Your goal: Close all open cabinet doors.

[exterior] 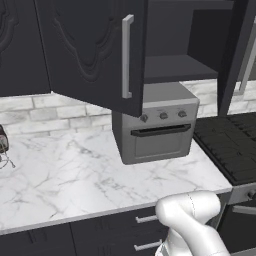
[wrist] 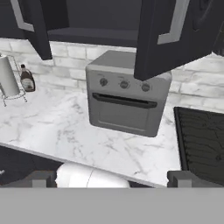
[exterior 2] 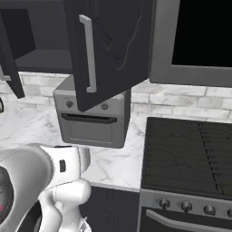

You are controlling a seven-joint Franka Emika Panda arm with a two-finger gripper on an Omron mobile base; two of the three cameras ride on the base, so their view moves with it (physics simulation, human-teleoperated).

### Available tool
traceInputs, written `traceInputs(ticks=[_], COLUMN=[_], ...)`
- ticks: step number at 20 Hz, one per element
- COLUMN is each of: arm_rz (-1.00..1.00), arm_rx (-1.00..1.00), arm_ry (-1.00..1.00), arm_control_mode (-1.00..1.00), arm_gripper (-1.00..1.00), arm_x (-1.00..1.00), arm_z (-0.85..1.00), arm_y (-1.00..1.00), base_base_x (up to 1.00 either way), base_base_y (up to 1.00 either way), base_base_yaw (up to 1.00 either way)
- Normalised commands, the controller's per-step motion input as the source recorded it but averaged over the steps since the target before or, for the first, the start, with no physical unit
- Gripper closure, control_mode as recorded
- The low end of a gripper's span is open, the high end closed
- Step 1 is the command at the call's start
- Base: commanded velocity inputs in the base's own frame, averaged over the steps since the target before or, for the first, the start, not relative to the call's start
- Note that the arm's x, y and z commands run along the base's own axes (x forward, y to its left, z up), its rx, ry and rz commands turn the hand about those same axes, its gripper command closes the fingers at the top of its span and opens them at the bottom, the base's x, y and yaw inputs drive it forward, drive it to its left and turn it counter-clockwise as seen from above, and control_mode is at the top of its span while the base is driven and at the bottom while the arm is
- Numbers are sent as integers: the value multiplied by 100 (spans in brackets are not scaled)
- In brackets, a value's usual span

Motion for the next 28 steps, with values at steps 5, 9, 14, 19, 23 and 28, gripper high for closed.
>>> traceInputs(ticks=[5,9,14,19,23,28], arm_rz=[4,4,2,2,2,2], arm_rx=[0,0,0,0,2,5], arm_ry=[-20,-19,-16,-15,-10,-4], arm_control_mode=[-100,-100,-100,-100,-100,-100], arm_gripper=[-100,-100,-100,-100,-100,-100], arm_x=[-6,-6,0,0,0,3], arm_z=[0,0,0,0,0,2], arm_y=[-48,-45,-28,-27,-18,-3], base_base_x=[0,0,0,0,0,0], base_base_y=[0,0,0,0,0,0], base_base_yaw=[0,0,0,0,0,0])
